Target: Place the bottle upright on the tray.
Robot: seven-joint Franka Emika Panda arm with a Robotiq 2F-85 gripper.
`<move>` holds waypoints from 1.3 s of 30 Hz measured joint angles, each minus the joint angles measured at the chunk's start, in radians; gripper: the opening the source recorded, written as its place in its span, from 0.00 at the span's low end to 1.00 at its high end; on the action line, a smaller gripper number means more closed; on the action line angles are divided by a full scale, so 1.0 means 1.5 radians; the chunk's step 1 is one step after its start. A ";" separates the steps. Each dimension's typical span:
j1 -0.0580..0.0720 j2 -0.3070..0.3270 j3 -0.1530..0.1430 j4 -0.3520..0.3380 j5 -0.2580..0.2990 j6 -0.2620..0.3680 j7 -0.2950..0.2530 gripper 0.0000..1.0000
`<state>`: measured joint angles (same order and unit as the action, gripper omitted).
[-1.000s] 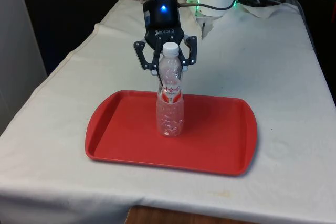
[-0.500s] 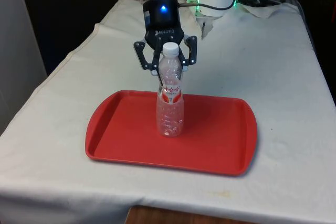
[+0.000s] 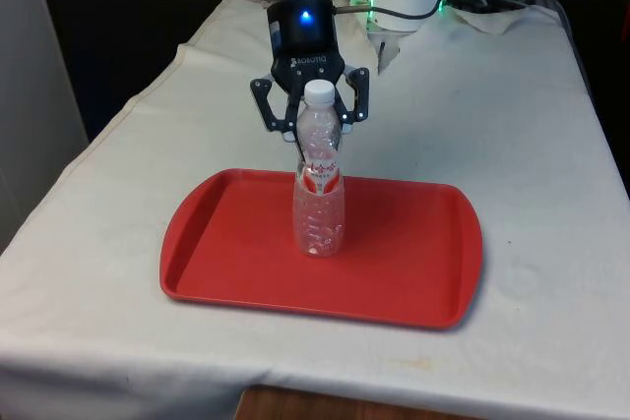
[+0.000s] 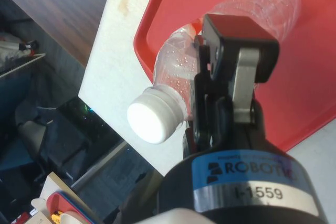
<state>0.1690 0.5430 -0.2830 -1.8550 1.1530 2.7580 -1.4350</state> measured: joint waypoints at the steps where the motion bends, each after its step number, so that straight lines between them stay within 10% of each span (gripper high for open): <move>1: 0.000 0.000 0.000 0.000 0.000 0.000 0.000 0.34; 17: 0.000 -0.001 -0.001 0.000 0.000 -0.001 0.000 0.35; 31: 0.000 -0.001 -0.001 -0.001 0.000 -0.003 0.000 1.00; 39: 0.000 -0.001 -0.001 -0.001 0.000 -0.003 0.000 1.00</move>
<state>0.1690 0.5410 -0.2840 -1.8560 1.1530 2.7530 -1.4350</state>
